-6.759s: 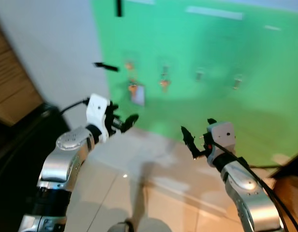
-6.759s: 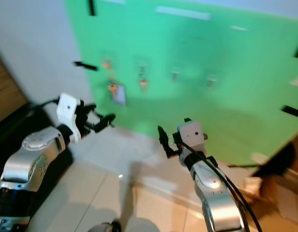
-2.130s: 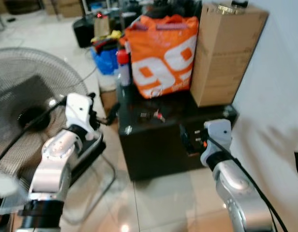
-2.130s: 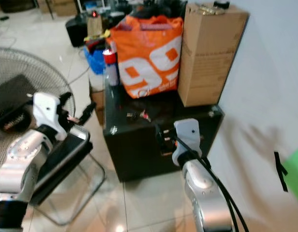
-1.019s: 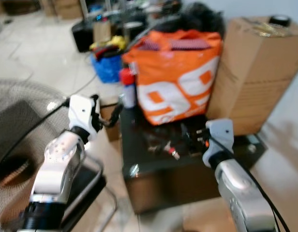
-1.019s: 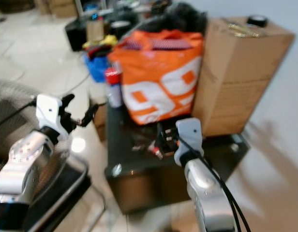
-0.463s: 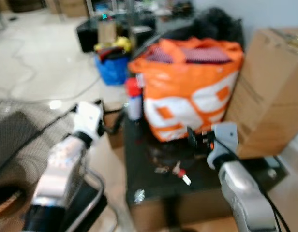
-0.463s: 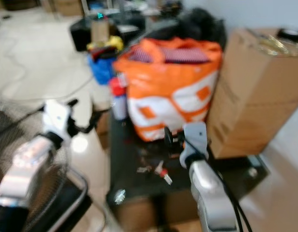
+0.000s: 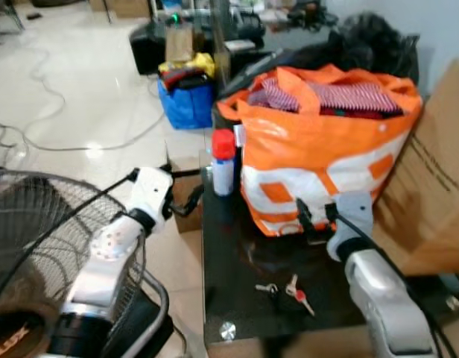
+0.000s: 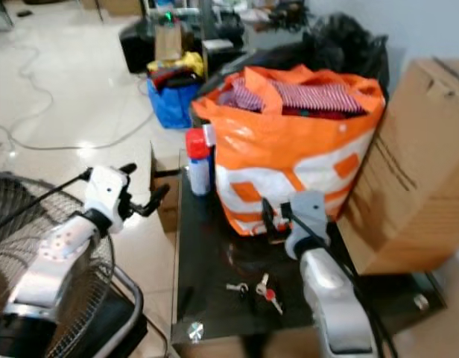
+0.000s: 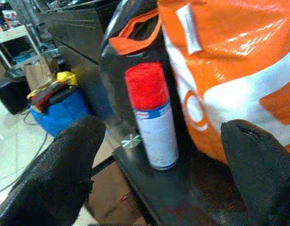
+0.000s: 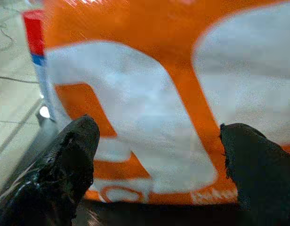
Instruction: Hang keys on a hook
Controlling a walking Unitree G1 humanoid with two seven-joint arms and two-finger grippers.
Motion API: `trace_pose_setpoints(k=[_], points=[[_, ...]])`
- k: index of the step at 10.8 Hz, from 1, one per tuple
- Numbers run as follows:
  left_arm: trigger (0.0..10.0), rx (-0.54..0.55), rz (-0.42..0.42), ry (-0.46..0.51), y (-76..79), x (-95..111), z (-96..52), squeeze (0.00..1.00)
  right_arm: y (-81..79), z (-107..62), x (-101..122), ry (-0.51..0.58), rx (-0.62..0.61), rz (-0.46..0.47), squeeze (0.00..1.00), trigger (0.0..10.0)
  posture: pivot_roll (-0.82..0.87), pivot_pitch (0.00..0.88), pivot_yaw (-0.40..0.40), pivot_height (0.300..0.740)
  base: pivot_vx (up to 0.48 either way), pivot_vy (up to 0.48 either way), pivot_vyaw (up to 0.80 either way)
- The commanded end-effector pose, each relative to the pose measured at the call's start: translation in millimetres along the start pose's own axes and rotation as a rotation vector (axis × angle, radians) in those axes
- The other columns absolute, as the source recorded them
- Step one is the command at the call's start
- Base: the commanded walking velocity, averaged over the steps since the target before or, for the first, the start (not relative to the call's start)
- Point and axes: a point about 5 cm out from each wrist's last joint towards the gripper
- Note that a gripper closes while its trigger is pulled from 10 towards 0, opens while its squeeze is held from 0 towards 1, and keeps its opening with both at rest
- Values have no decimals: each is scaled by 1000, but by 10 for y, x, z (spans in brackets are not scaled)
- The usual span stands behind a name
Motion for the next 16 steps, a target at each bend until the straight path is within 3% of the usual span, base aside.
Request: trace_pose_setpoints(k=[1,4,7,13,16], points=[[10000,35,0,3,-48,-10,-13,439,24,1,13,6,6,-1,0,10000,-151,0,1,740,0,0,0],[10000,97,-29,8,-85,-57,-42,431,31,18,26,8,30,-16,0,10000,-147,0,-23,740,0,0,0],[10000,235,-37,17,-207,-125,-113,404,10,55,-12,-1,46,-23,0,10000,-135,0,-45,740,0,0,0],[10000,236,-17,25,-197,-82,-59,369,-15,111,47,21,42,-7,0,10000,-136,0,-32,740,-141,0,0],[10000,208,-30,118,-198,99,4,373,50,142,131,57,5,59,0,10000,-142,0,-16,740,0,0,0]])
Point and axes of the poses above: a point about 5 cm out from each wrist's last joint towards the gripper, its own z axis pointing out of the wrist towards the gripper, its own x axis along the axis of the wrist's last joint, y = z × x, and after that the axes turned 7 degrees about -z, right-handed
